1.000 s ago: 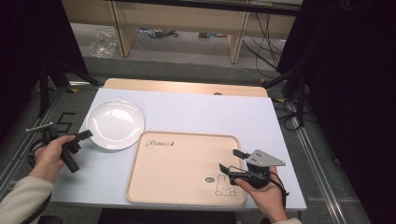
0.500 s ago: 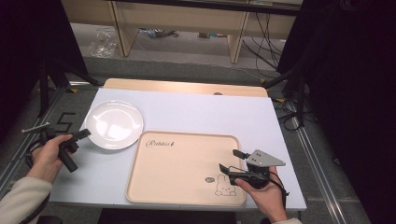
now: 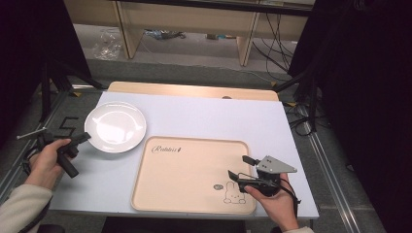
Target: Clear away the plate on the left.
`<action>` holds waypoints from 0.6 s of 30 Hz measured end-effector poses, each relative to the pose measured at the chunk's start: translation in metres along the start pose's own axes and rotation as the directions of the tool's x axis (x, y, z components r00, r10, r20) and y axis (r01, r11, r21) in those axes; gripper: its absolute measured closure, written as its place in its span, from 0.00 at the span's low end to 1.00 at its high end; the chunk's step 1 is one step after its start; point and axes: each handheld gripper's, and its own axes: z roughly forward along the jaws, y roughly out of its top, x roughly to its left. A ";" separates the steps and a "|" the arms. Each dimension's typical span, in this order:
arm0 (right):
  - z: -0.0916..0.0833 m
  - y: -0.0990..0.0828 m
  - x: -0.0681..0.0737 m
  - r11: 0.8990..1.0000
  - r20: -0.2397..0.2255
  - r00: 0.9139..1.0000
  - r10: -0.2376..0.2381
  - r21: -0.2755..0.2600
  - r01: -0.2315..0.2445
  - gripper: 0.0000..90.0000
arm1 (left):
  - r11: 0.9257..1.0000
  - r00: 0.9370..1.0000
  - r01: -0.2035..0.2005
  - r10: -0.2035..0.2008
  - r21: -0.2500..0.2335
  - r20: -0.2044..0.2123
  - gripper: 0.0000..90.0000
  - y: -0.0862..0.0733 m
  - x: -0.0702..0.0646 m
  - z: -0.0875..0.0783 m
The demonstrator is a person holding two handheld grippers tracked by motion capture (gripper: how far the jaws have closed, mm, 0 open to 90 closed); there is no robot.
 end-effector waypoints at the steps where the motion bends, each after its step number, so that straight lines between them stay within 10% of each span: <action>1: 0.000 0.000 0.000 1.000 0.000 1.000 0.000 0.000 0.000 0.28 | 1.000 1.000 0.000 0.000 0.000 0.000 0.97 0.000 0.000 0.000; 18: 0.000 0.000 0.000 1.000 0.000 1.000 0.000 -0.001 0.000 0.29 | 1.000 0.999 0.016 -0.016 0.005 0.039 0.97 0.000 -0.004 -0.003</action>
